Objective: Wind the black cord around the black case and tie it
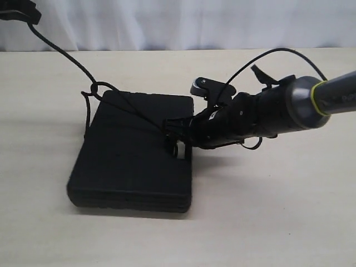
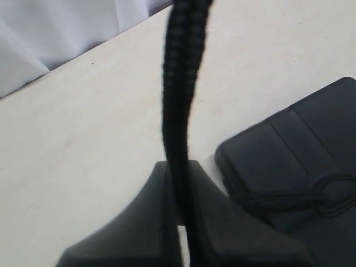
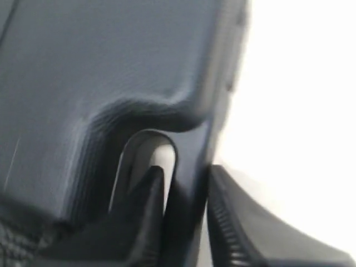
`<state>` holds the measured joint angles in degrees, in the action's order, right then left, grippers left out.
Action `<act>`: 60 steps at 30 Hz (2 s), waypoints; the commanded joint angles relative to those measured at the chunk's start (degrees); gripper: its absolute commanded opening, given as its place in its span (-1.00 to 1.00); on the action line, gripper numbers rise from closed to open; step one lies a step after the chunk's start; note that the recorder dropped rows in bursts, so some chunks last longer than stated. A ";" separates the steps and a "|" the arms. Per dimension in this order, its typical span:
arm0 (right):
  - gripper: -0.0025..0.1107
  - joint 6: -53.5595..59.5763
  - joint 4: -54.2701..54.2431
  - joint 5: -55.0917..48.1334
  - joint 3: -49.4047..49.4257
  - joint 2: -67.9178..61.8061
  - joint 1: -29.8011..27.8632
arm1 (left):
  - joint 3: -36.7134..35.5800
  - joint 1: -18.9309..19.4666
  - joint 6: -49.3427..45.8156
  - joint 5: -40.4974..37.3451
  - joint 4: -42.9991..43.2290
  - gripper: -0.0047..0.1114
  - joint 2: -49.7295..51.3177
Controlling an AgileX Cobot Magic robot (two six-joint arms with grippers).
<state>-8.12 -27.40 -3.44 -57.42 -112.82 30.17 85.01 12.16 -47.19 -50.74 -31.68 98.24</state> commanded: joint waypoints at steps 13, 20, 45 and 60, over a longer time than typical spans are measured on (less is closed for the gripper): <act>-0.88 3.19 1.31 -1.45 0.13 1.92 -18.85 | 0.34 10.68 10.10 0.45 10.67 -0.92 -0.44; -0.88 3.08 1.31 1.09 0.13 1.73 -20.81 | -6.53 12.06 10.10 5.05 12.85 -0.92 0.05; -0.88 5.59 1.31 1.48 0.13 1.73 -20.67 | -11.69 25.26 11.66 8.57 16.83 -0.92 11.18; -0.88 9.50 1.31 0.12 -1.21 1.73 -15.82 | -6.98 25.15 11.09 2.91 7.87 0.03 11.45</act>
<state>-0.65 -26.69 -4.06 -57.43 -111.62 12.43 74.83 37.28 -35.96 -44.87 -19.73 110.38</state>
